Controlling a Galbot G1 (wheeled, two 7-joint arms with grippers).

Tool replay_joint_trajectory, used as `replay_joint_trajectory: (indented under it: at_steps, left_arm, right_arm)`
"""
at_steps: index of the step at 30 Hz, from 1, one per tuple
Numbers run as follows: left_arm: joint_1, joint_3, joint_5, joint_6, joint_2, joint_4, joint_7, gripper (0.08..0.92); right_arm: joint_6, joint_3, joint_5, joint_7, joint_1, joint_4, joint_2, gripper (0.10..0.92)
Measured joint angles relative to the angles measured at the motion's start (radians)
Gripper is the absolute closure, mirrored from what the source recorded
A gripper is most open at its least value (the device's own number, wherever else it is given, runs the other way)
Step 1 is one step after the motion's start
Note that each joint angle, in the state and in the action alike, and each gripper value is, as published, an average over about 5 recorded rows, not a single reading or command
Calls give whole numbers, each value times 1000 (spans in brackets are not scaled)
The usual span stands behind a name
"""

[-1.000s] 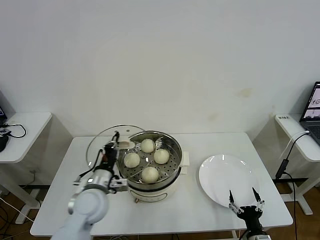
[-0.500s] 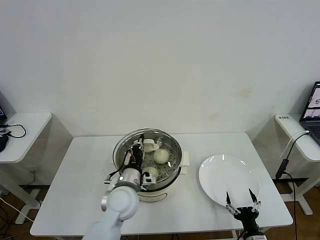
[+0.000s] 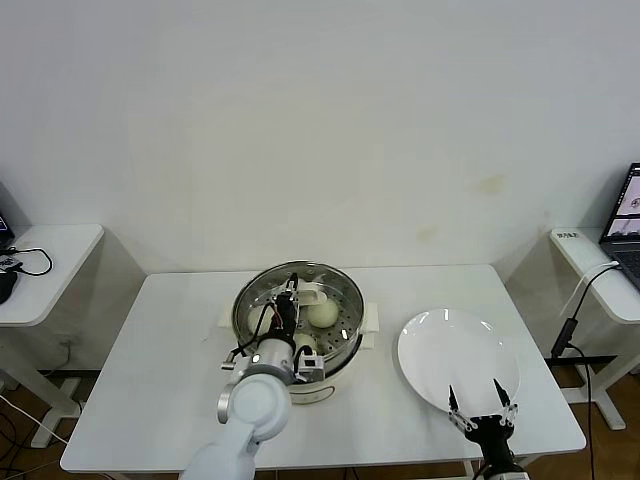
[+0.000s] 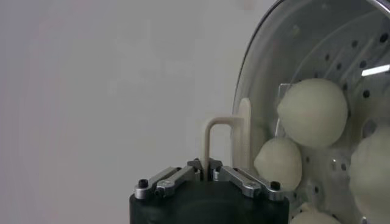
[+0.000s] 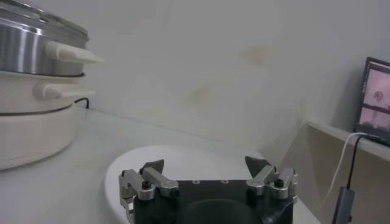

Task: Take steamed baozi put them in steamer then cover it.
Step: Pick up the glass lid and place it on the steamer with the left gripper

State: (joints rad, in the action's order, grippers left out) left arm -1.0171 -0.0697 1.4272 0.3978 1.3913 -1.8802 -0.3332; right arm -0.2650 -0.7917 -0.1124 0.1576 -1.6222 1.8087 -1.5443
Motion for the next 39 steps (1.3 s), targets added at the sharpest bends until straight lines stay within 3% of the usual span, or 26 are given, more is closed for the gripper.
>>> replay_joint_trajectory:
  at_steps: [32,35,39]
  left_arm:
    - [-15,-15,55,-29,24,23,25,860]
    - [-19,-16,61,-34,23,21,28,832]
    - [-27,-19,64,-37,19,10,33,725]
  right_arm:
    - [-2,7,-4,5,-5,-2,3,202]
    - [-2,7,-5,6,-5,-1,3,203]
    - [-2,9,-7,6,-5,1,3,203]
